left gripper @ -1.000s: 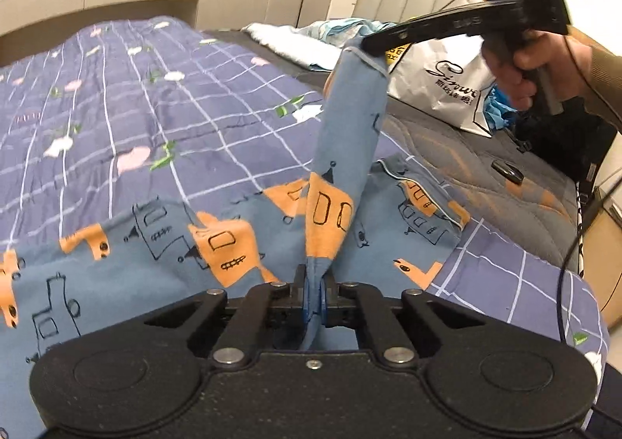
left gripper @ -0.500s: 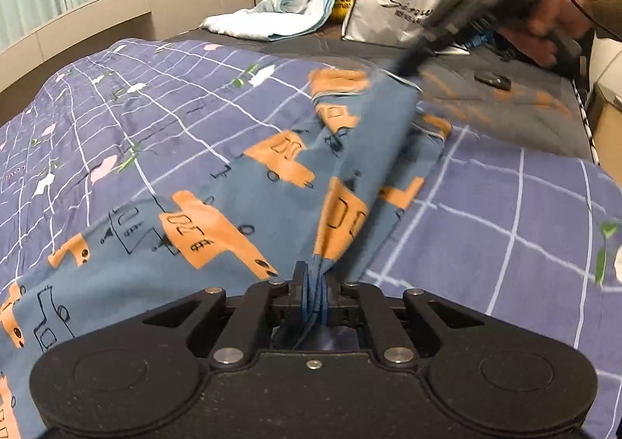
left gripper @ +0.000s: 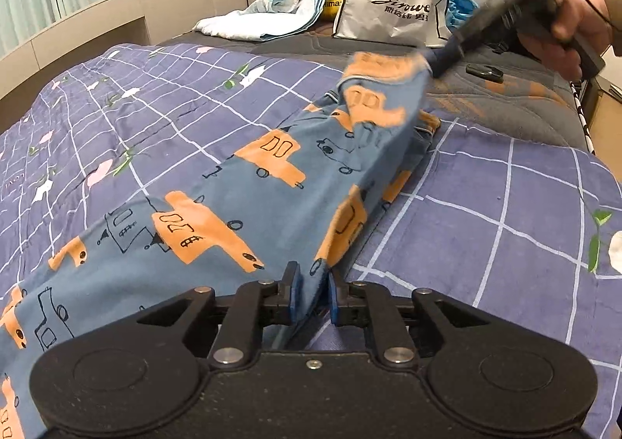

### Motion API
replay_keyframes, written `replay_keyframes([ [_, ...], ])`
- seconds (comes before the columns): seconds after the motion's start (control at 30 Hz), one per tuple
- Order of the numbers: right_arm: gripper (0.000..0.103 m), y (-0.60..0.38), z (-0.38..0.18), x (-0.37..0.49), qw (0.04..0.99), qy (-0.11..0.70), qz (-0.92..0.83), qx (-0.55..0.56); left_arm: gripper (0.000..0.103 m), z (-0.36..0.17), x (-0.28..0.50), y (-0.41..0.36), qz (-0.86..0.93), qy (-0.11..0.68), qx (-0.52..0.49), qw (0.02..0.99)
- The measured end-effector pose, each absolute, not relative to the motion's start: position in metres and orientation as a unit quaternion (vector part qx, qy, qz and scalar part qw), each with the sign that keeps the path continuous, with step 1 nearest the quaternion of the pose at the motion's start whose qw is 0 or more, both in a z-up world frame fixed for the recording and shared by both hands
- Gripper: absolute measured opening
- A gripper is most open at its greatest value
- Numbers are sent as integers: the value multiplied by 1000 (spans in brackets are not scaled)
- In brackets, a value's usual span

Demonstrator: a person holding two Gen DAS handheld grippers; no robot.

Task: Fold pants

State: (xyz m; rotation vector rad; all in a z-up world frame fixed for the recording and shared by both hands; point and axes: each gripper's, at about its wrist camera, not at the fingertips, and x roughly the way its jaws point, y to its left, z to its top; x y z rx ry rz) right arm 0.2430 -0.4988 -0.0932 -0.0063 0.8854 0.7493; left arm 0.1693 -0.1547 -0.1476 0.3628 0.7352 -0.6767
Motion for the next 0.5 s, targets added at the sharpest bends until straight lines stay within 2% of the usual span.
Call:
replay_keyframes([
  [0.03,39,-499,-87,247,841,409,354,11,16,-148,169,-155,-322,351,173,862],
  [0.07,42,-498,-84,252,843,406,352,23,17,-147,169,-155,-322,351,173,862],
  [0.2,42,-502,-73,271,839,403,359,62,25,-146,166,-157,-327,348,179,860],
  [0.4,46,-515,-67,264,827,431,361,14,25,-149,166,-156,-332,347,177,859],
  [0.5,47,-521,-69,267,831,434,345,46,25,-150,165,-157,-332,346,179,859],
])
